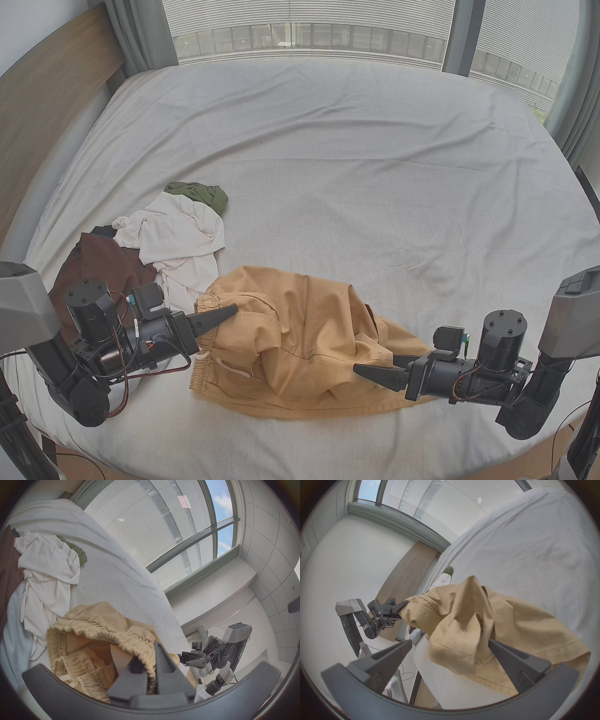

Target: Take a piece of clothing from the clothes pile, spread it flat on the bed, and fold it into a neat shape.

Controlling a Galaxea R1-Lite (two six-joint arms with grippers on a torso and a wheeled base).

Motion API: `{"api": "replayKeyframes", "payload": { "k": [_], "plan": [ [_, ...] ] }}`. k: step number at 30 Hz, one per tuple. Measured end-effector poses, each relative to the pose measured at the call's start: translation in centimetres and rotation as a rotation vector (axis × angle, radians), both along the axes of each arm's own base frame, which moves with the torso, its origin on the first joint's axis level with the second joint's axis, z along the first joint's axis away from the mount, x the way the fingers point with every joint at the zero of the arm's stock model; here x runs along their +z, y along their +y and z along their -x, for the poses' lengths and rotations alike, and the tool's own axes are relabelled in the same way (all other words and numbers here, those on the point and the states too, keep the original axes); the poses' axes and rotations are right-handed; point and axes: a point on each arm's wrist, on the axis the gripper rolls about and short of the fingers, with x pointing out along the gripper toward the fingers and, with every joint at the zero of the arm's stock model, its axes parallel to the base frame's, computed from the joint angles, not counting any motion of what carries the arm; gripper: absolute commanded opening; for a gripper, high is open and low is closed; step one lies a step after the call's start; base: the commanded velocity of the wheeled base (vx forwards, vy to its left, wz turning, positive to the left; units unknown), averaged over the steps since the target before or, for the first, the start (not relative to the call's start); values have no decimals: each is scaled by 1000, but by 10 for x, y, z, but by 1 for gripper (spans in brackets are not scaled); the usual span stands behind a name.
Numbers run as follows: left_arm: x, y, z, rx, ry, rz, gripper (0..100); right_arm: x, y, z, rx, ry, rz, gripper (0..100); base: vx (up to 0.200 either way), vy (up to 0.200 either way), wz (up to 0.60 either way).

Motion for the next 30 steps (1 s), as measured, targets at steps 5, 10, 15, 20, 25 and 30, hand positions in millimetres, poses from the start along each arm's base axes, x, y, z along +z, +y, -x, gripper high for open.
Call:
{"api": "replayKeyframes", "payload": {
  "k": [5, 10, 15, 20, 25, 30],
  "plan": [
    [0, 0, 0, 0, -1, 1, 0, 7, 4, 4, 20, -14, -20, 100, 0, 0, 0],
    [1, 0, -1, 0, -5, 1, 0, 18, 12, 12, 45, 3, -73, 100, 0, 0, 0],
    [1, -1, -1, 0, -9, 2, 0, 21, 17, 16, 72, 18, -99, 100, 0, 0, 0],
    [2, -1, -1, 0, -12, 2, 0, 19, 21, 14, 82, 47, -118, 100, 0, 0, 0],
    [3, 0, 0, 0, -15, 1, 0, 15, 26, 11, 87, 62, -116, 100, 0, 0, 0],
    [3, -2, 1, -6, -13, 1, 0, 16, 32, 4, 82, 43, -129, 100, 0, 0, 0]
  ]
}}
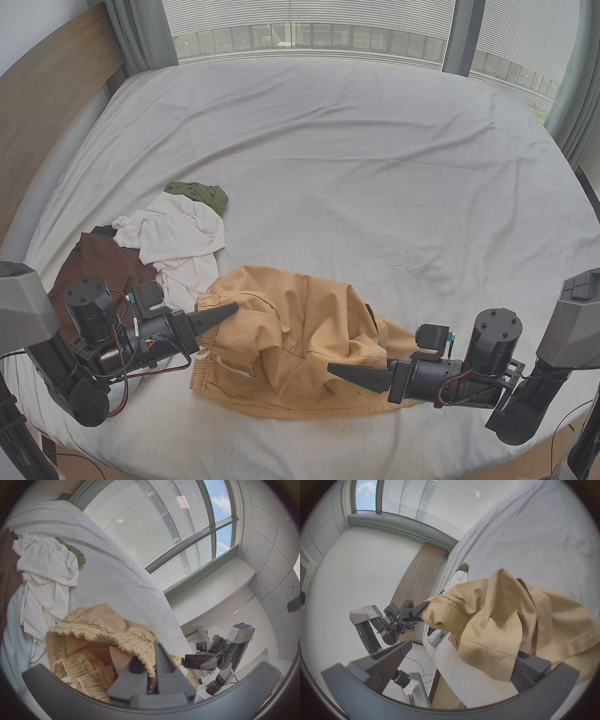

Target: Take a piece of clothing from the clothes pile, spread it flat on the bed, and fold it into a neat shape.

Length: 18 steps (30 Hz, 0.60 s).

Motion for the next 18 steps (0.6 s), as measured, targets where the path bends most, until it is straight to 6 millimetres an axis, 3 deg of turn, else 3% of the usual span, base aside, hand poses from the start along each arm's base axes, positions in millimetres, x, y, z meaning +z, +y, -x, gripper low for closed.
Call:
{"api": "replayKeyframes", "payload": {
  "k": [9, 10, 18],
  "plan": [
    [3, -2, 2, -9, -10, 3, 0, 4, 11, -5, -23, -35, -17, 100, 0, 0, 0],
    [3, -2, 2, -9, -10, 3, 0, 5, 12, -5, -25, -36, -18, 0, 0, 0, 0],
    [4, -2, 3, -11, -12, 4, 0, 0, 13, -8, -34, -28, -12, 0, 0, 0, 0]
  ]
}}
